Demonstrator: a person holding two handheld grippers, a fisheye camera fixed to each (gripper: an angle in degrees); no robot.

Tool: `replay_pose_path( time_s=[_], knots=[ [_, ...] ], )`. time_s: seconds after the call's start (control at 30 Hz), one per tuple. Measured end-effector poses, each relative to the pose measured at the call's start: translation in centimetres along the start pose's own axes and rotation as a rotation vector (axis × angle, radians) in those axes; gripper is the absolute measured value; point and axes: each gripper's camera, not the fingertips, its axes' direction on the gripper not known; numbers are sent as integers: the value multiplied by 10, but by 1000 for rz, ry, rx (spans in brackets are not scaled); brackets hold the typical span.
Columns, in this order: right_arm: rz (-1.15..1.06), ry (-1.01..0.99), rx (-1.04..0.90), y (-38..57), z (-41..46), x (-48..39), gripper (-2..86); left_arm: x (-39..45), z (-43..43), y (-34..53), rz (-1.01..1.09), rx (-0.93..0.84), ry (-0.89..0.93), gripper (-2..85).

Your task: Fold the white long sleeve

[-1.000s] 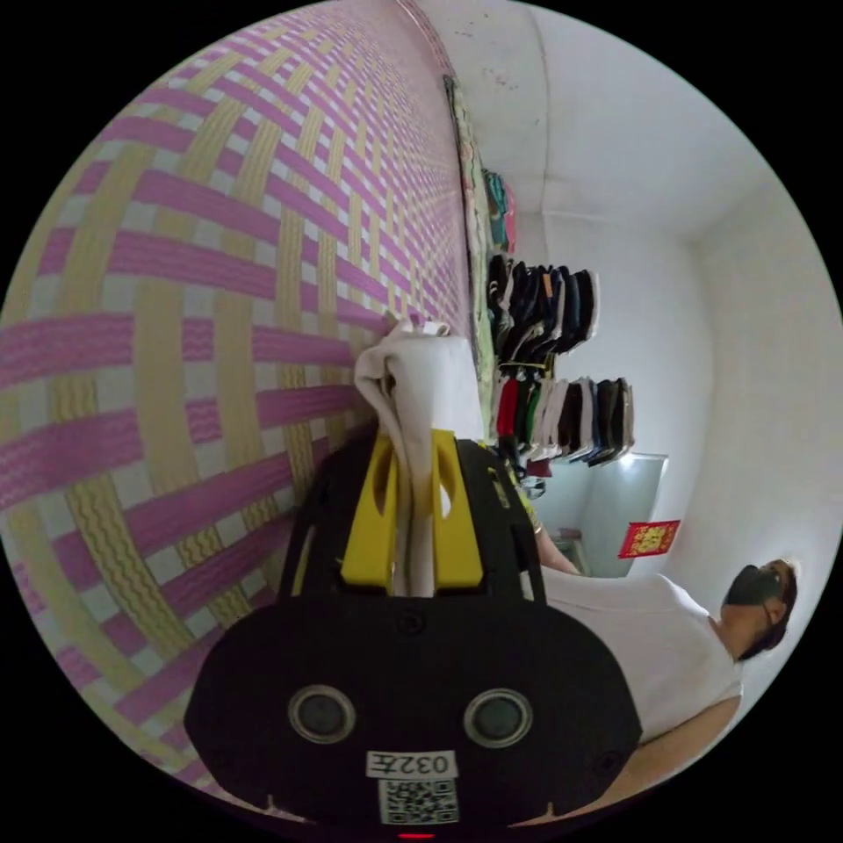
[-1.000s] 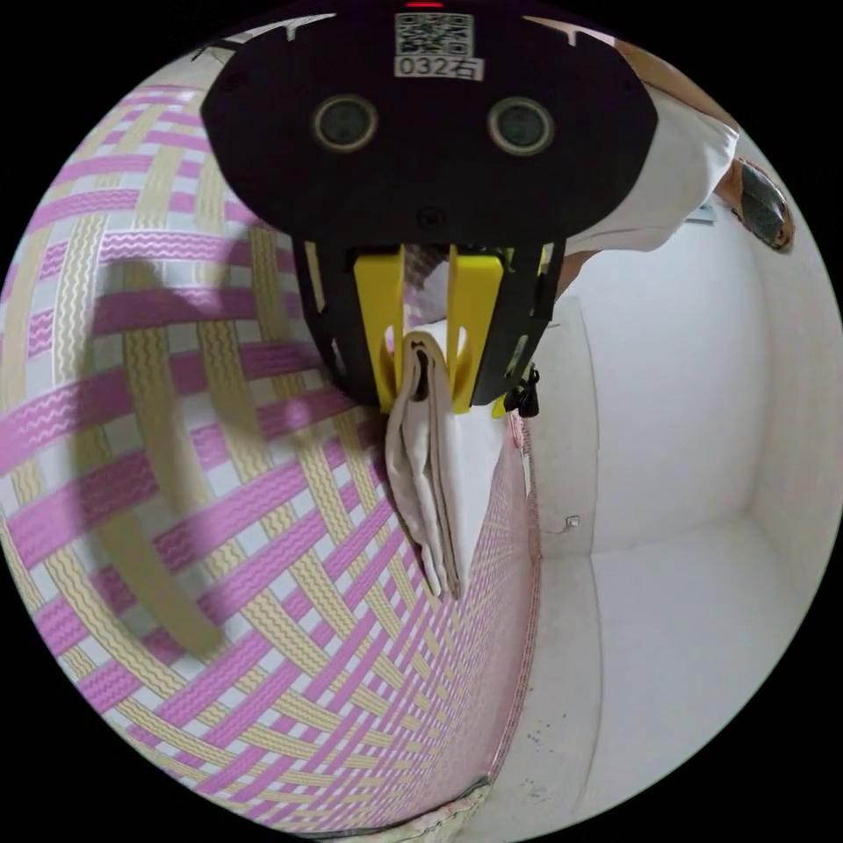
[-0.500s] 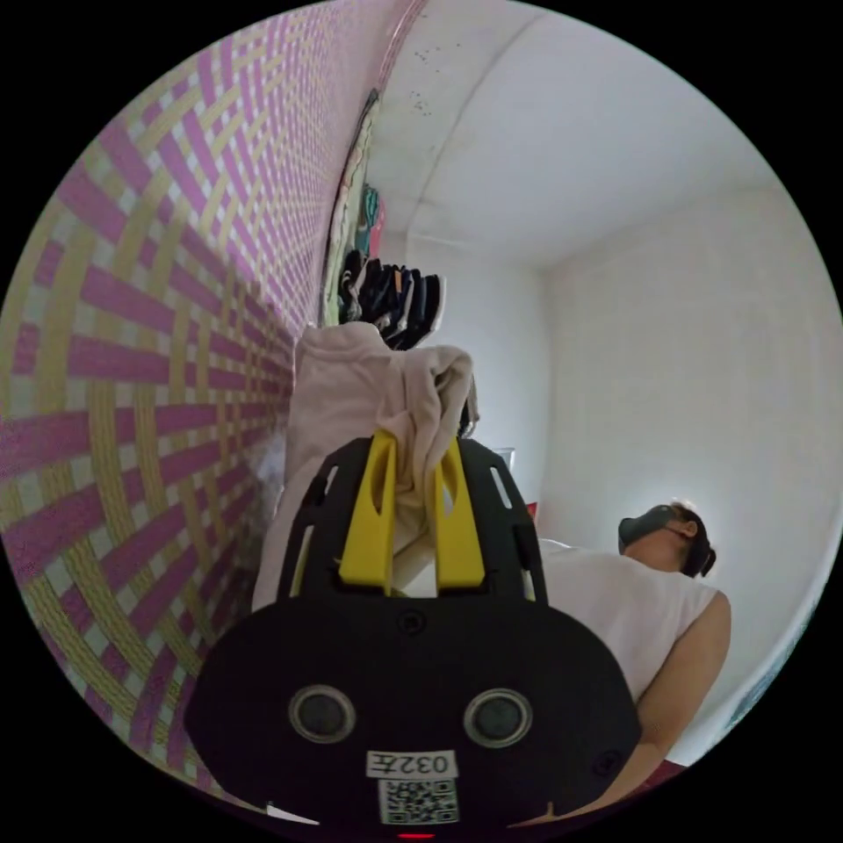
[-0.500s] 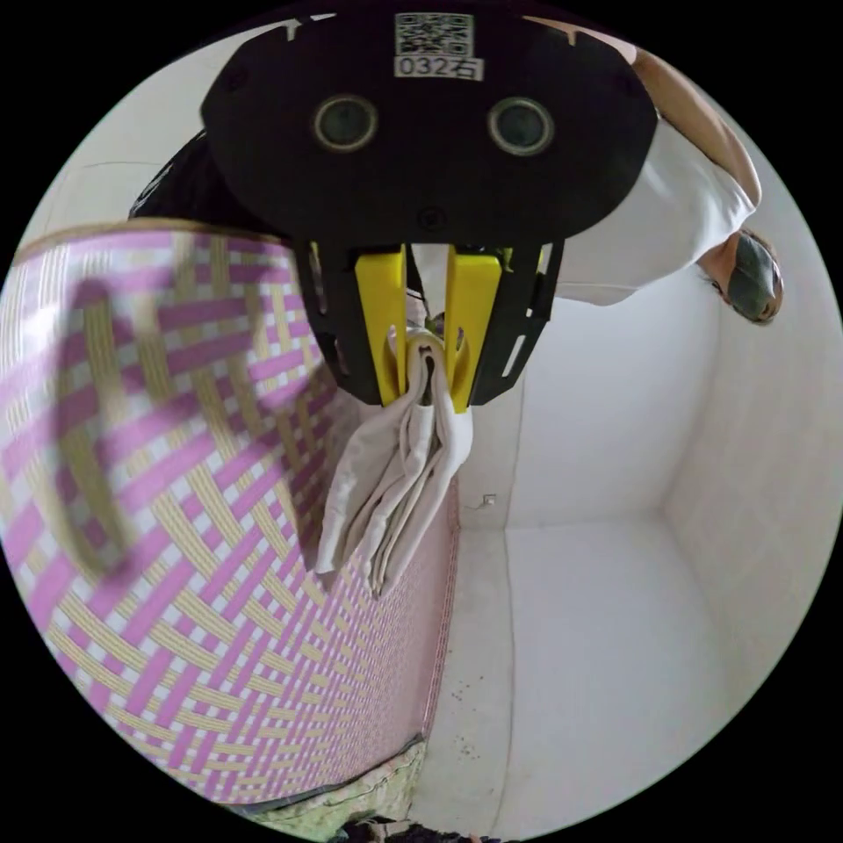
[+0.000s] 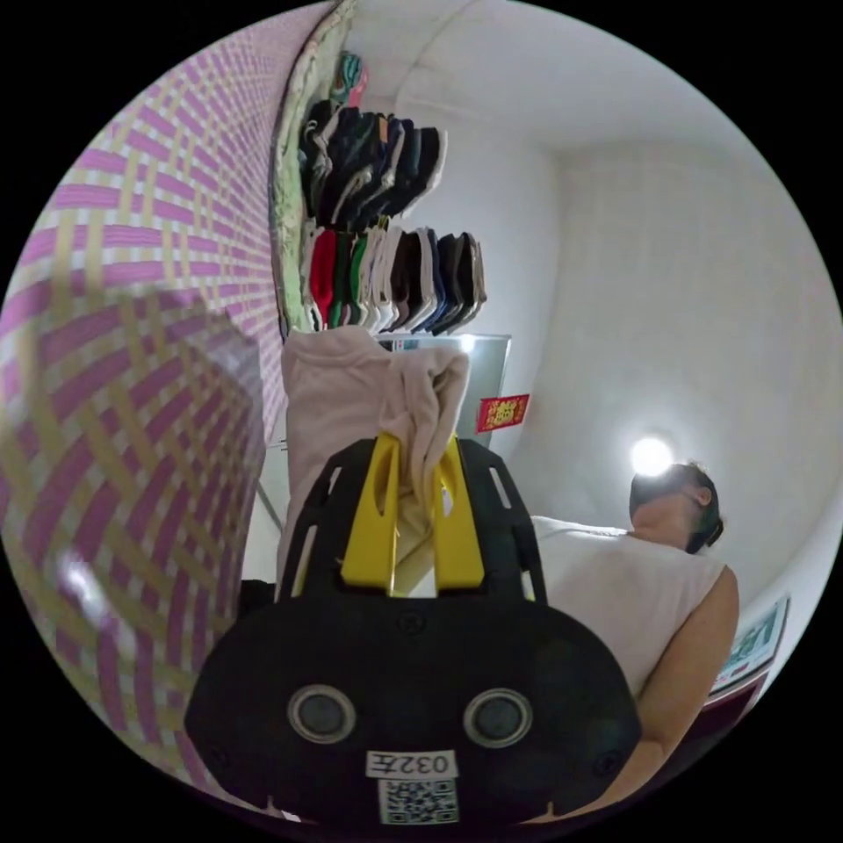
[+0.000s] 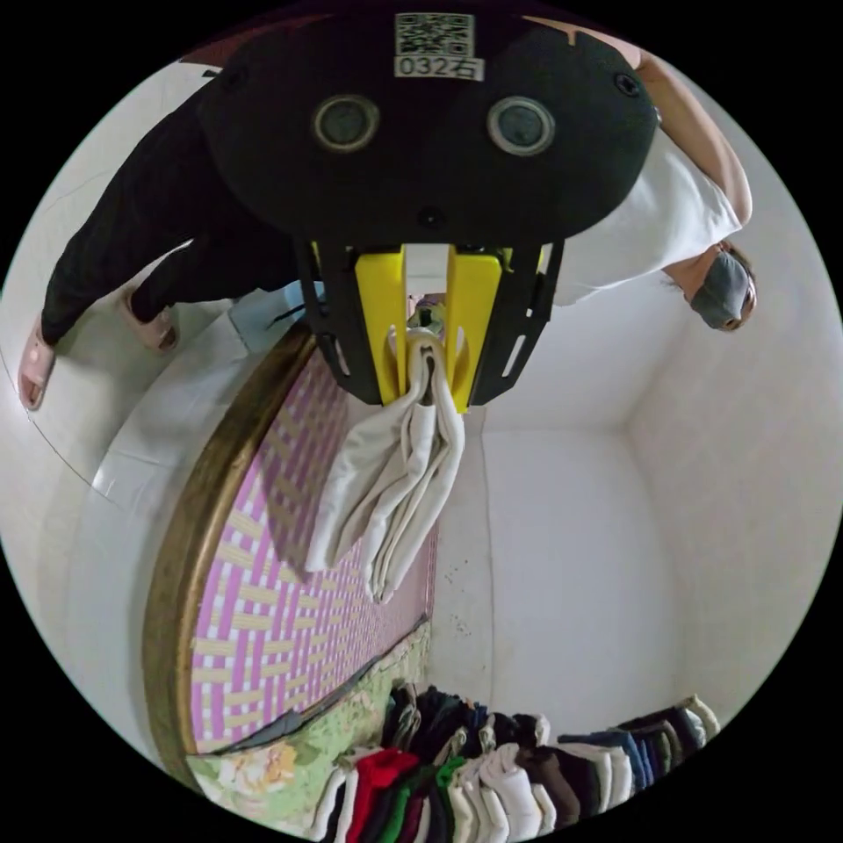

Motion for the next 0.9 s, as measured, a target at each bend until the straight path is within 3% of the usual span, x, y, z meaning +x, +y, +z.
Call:
replay_pose_path(
  time_s=[0.2, 0.5, 0.67, 0.9],
  knots=[
    [-27, -70, 81, 13, -96, 23, 66, -16, 76, 1, 44, -84, -48, 22],
    [-75, -74, 182, 29, -294, 80, 67, -111, 219, 13, -97, -116, -138, 19],
    [-53, -68, 330, 66, -416, 108, 66, -159, 329, -3, -114, -294, -143, 19],
    [-65, -63, 513, 106, -521, 143, 66, -215, 423, -15, -143, -487, -132, 18]
  ],
)
